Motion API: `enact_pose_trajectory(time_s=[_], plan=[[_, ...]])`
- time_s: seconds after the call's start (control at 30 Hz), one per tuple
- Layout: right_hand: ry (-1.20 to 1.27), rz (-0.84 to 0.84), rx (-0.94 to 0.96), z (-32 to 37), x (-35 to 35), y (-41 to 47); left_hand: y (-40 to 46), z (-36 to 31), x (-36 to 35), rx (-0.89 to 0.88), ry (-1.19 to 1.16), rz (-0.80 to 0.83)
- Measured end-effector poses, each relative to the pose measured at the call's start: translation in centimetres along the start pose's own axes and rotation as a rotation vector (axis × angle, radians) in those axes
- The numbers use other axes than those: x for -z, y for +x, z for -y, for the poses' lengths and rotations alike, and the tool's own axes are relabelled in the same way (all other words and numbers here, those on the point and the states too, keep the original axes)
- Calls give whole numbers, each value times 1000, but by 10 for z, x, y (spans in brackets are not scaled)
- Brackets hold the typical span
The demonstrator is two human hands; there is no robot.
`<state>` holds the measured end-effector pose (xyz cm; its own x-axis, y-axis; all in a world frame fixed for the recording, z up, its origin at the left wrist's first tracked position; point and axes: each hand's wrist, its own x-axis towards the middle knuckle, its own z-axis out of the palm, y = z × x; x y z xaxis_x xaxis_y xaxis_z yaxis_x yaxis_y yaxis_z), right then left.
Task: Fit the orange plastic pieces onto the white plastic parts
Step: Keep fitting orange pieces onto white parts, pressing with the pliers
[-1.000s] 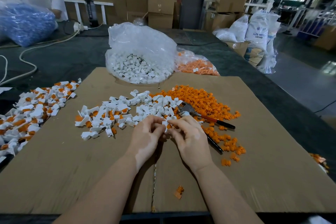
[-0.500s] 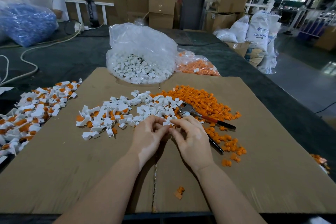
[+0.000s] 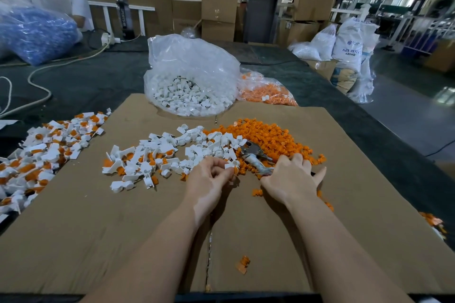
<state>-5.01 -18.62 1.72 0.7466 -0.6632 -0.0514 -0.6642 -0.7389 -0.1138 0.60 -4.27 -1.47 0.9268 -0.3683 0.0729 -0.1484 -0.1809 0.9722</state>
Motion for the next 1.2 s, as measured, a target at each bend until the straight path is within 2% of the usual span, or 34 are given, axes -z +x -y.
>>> enact_pose_trajectory(time_s=[0.2,0.27,0.33,0.5,0.7,0.93,1.2], plan=[[30,-156,122,0,8,-11,2,-1,2,107,-279,-11],[139,-136,174,2,12,-19,3,-3,2,150,-395,-21],[248,-35,205,5,15,-27,4,-6,2,178,-474,-28],[400,231,303,6,21,-39,6,-13,4,228,-544,-34],[510,362,317,6,32,-46,6,-17,5,257,-542,-36],[574,438,334,9,36,-48,8,-16,5,288,-543,-93],[417,323,381,12,26,-46,9,-13,4,275,-509,-105]])
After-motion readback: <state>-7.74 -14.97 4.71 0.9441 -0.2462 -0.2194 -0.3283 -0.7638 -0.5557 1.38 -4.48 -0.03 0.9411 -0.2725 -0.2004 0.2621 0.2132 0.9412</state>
